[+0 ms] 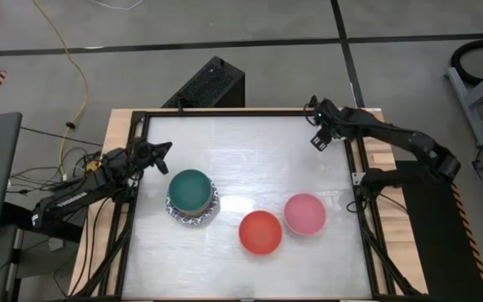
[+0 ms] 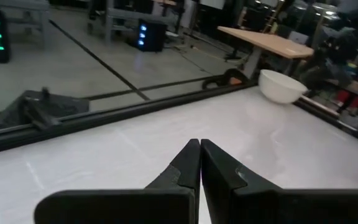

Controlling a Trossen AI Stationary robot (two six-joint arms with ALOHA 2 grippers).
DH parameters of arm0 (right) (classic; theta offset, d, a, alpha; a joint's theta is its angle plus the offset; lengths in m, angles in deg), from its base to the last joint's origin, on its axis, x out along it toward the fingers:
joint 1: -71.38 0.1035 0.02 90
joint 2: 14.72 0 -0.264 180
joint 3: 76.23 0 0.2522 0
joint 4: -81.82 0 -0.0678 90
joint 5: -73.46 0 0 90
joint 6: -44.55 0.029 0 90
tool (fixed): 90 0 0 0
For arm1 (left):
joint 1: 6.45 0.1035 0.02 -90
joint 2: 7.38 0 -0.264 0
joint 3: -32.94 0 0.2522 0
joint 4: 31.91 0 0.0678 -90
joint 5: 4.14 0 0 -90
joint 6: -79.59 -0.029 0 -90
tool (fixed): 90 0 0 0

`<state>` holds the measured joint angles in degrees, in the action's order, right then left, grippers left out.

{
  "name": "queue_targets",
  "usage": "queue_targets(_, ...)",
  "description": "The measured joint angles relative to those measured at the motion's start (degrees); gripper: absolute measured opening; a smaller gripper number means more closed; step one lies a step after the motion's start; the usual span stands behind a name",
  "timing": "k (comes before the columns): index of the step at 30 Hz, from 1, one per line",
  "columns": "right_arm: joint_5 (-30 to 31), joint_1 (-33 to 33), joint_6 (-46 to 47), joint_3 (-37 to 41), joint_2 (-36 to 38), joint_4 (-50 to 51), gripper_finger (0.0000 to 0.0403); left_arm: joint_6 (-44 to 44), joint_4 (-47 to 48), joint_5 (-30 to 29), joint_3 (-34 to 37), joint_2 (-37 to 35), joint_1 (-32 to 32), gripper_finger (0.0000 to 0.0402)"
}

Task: Nest bowls inside each other
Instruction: Stack the white bowl on top of the green bowl

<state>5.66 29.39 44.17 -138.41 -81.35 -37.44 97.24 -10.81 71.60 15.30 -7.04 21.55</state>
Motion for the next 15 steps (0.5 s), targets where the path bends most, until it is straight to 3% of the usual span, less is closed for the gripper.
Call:
queue_targets(6, -1.41, -1.58, -1.17, 0.02, -4.26, 0.23, 0.0216, 1.31, 0.19, -5.82, -0.11, 0.02, 0.0, 0.0)
queue_targets(15, -1.49, -2.31, -1.81, 0.04, -10.84, -0.46, 0.0216, 0.69, 0.21, -5.95, -0.11, 0.02, 0.0, 0.0)
